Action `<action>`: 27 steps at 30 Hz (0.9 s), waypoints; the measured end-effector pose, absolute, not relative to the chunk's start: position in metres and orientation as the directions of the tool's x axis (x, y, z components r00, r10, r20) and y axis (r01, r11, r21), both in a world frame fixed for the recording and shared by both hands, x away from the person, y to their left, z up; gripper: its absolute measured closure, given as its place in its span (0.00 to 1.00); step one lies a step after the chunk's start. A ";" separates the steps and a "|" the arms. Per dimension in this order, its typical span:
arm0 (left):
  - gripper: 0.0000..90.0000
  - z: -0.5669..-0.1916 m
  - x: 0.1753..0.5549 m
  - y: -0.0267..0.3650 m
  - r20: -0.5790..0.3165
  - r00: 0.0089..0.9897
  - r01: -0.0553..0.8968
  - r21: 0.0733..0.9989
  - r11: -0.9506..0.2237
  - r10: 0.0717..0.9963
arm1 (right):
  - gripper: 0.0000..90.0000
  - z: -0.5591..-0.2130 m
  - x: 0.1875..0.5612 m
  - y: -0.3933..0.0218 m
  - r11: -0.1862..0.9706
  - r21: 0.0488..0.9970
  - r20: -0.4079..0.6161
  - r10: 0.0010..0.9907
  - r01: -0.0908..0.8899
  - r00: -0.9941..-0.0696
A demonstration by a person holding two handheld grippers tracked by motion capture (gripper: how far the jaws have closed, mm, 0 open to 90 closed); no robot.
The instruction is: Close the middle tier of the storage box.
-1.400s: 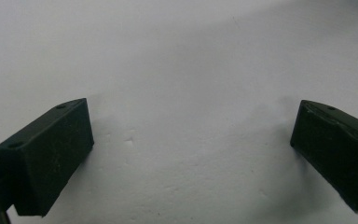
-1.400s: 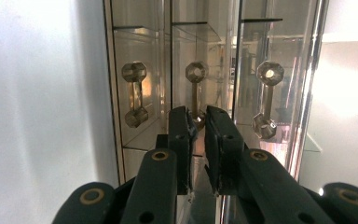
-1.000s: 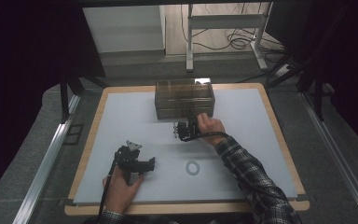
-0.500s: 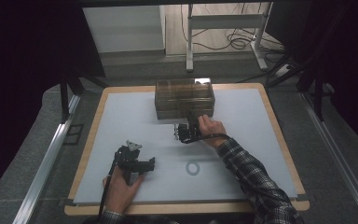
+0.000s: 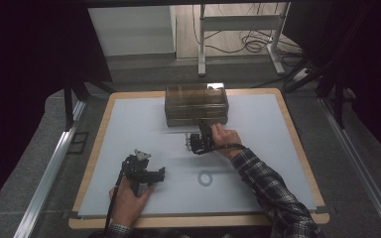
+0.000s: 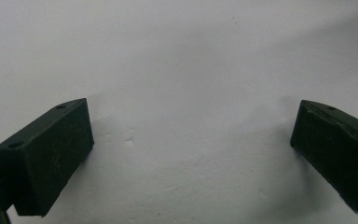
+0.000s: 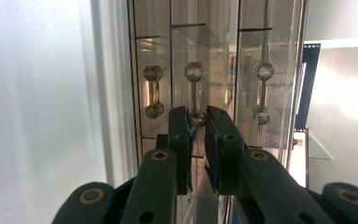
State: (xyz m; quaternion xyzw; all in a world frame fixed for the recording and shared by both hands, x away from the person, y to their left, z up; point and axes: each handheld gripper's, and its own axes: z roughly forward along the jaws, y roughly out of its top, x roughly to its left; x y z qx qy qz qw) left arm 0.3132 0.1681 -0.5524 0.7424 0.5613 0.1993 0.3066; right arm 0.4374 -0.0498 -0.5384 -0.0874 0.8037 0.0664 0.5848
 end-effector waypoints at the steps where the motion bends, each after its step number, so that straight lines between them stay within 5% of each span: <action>1: 0.00 -0.552 0.313 0.168 -0.048 0.290 0.711 0.679 -0.182 0.956 | 0.88 -0.538 0.437 -0.050 0.976 0.003 -0.950 -0.064 -0.217 -0.305; 27: 0.00 -0.552 0.313 0.168 -0.048 0.291 0.711 0.679 -0.182 0.956 | 0.84 -0.538 0.431 -0.049 0.973 -0.017 -0.952 -0.086 -0.228 -0.294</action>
